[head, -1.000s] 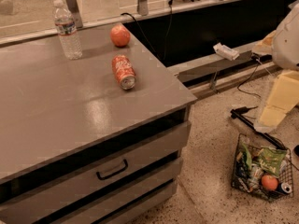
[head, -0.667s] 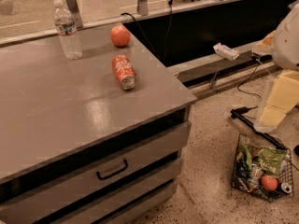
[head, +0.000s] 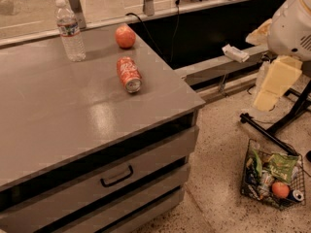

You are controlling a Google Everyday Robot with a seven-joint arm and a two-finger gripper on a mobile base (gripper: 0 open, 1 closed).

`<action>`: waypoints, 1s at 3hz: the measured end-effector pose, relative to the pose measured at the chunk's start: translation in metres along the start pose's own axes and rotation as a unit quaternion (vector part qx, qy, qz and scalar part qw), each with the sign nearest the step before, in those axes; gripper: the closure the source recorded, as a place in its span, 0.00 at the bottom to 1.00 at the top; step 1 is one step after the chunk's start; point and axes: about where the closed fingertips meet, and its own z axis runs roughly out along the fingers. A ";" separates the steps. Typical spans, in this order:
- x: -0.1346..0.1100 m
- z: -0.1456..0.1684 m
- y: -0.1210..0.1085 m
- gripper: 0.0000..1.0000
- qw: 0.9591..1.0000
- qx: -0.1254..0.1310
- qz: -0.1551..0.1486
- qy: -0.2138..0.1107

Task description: Move coke can near apple

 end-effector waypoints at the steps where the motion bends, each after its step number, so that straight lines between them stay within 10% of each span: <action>1: -0.045 0.020 -0.045 0.00 0.997 0.000 -0.015 -0.080; 2: -0.086 0.040 -0.079 0.00 0.985 0.005 -0.010 -0.170; 3: -0.086 0.040 -0.079 0.00 0.985 0.005 -0.010 -0.170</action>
Offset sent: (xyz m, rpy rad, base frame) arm 0.1504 0.1049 0.0231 0.5146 -0.1708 0.1344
